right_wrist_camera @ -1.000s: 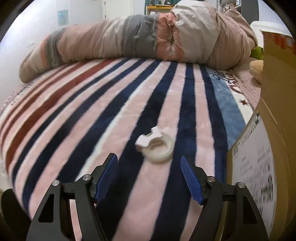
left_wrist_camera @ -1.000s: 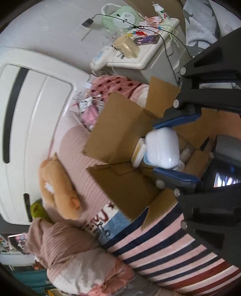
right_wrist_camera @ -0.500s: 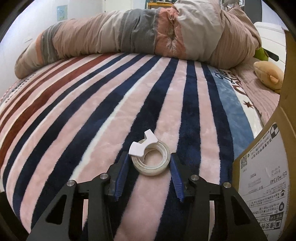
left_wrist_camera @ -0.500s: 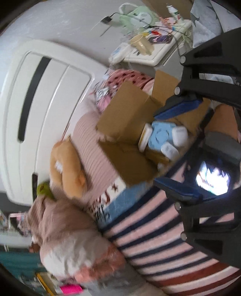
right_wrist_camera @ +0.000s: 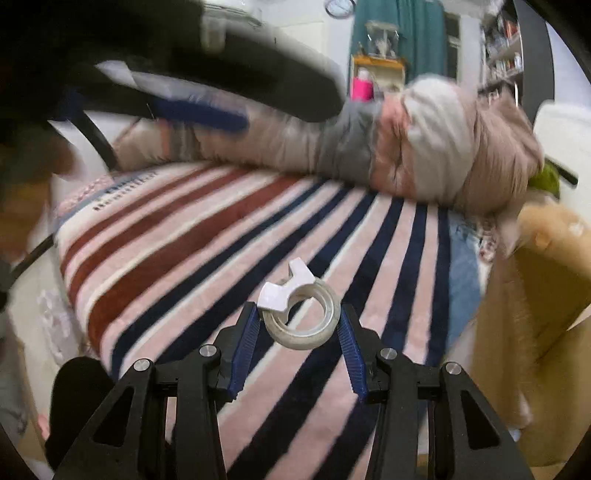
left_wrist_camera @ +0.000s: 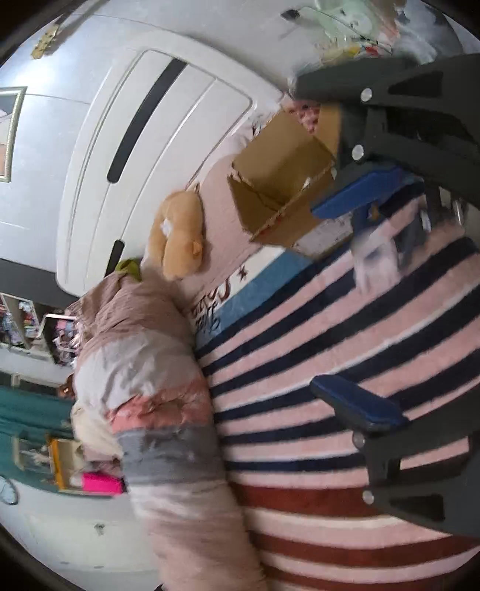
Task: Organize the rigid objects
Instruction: 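Grasp the tape roll with the right gripper and drop it into the box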
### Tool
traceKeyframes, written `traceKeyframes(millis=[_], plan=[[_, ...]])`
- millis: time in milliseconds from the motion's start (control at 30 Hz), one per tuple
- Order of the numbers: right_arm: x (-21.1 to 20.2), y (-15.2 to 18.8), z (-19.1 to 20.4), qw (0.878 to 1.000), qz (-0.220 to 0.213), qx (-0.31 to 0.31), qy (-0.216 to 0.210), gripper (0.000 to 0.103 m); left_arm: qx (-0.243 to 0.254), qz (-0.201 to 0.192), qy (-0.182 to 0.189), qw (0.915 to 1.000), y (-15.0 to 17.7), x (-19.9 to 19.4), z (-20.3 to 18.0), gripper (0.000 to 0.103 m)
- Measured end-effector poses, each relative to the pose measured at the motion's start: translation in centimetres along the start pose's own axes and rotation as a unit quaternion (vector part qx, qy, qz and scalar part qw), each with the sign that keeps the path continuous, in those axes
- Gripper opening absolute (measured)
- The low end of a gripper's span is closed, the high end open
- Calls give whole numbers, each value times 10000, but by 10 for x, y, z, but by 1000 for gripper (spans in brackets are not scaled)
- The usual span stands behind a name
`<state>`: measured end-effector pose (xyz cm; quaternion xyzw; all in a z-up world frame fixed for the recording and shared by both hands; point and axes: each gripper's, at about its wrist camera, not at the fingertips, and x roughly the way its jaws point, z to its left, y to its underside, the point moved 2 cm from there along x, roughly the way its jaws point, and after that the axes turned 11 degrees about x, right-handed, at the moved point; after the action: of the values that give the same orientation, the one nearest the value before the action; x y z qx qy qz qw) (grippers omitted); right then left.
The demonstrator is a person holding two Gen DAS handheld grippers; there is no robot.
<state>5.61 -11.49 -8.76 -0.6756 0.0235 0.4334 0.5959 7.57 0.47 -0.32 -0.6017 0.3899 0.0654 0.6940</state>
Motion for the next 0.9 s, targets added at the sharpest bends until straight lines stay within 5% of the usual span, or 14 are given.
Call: traceKeyframes(millis=[233, 567, 700, 900], plan=[[-66, -15, -56, 9986, -385, 290, 223, 40, 140, 13, 95, 9999, -4, 14, -23, 85], [-75, 1, -123, 9958, 272, 776, 415, 41, 283, 171, 308, 9990, -14, 53, -59, 86], [-73, 6, -131, 9943, 323, 884, 500, 61, 311, 175, 241, 9991, -16, 61, -66, 93], [-80, -1, -135, 9944, 137, 951, 443, 63, 239, -61, -300, 9992, -15, 53, -62, 95]])
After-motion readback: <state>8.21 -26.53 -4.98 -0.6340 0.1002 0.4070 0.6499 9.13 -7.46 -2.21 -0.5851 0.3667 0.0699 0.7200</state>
